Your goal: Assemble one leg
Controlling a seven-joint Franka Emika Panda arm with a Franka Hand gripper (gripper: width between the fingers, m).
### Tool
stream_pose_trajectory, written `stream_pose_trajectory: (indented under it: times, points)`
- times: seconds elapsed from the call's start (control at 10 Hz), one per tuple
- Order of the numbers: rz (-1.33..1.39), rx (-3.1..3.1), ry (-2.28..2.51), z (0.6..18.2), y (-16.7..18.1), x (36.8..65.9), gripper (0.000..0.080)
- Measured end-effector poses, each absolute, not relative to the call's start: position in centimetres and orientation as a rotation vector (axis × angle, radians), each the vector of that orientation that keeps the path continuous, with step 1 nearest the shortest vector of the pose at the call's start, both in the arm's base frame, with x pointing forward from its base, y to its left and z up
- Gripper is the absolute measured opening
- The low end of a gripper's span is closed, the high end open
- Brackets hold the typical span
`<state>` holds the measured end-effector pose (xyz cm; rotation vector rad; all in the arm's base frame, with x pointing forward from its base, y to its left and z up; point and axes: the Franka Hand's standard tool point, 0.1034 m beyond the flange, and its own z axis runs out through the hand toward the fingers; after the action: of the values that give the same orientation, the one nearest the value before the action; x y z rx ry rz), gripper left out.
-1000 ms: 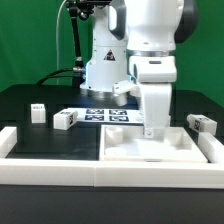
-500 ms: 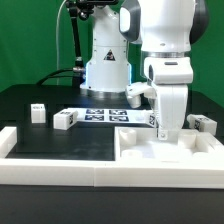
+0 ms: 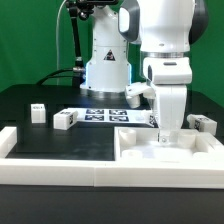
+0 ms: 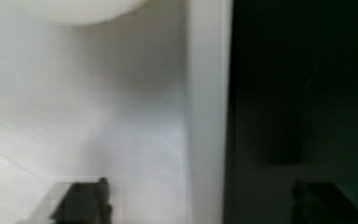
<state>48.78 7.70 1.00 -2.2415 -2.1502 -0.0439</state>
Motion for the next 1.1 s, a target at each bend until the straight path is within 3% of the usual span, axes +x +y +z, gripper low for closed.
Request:
stream_pose_trajectory:
  times: [0.1, 0.6, 0.9, 1.1]
  points:
    - [-0.044, -2.242, -2.150, 1.0, 7.7, 48.8, 0.0619]
    - [-0.044, -2.243, -2.150, 1.0, 7.7, 48.8, 0.0649]
    - [-0.072, -2.402, -2.010, 3.8, 9.4, 48.1, 0.0649]
    - [-0.084, -2.482, -1.918, 4.5, 10.8, 48.0, 0.0649]
